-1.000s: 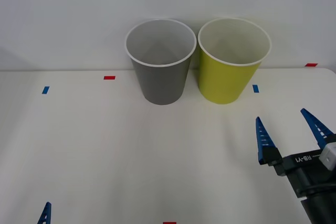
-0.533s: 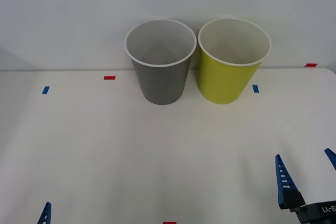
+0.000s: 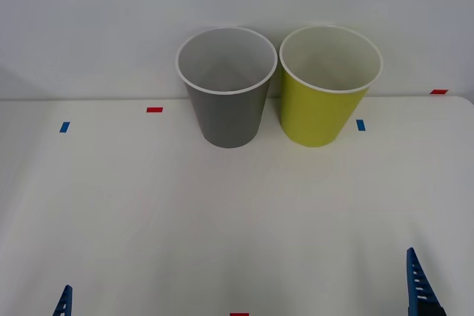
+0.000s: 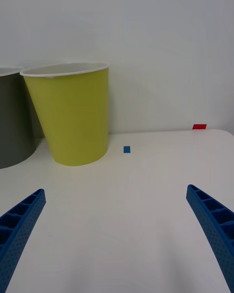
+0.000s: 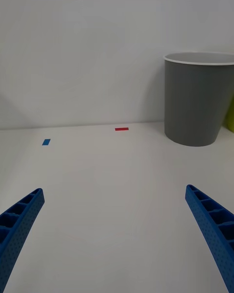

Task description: Put cans in the gray bin and PET bottles in the light green bin.

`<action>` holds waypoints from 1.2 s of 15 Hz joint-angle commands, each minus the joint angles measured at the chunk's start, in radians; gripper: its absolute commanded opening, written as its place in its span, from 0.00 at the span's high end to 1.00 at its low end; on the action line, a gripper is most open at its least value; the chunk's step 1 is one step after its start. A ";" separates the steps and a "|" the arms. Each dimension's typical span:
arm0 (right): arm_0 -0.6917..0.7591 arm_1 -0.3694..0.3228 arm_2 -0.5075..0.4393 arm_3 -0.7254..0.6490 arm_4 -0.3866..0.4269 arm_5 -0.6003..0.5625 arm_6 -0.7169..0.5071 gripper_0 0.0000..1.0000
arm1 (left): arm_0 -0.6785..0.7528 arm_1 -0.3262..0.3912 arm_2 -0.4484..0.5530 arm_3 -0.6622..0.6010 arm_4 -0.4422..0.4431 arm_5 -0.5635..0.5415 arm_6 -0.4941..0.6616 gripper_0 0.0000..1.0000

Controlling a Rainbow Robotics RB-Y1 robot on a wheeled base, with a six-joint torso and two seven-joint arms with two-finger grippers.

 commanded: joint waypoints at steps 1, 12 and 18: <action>0.015 0.022 0.000 0.000 0.017 0.000 -0.001 0.00 | 0.000 0.000 0.000 0.000 0.000 0.000 0.000 0.00; 0.018 0.025 0.000 0.000 0.017 0.000 -0.001 0.00 | 0.000 0.000 0.000 0.000 0.000 0.000 0.000 0.00; 0.018 0.025 0.000 0.000 0.017 0.000 -0.001 0.00 | 0.000 0.000 0.000 0.000 0.000 0.000 0.000 0.00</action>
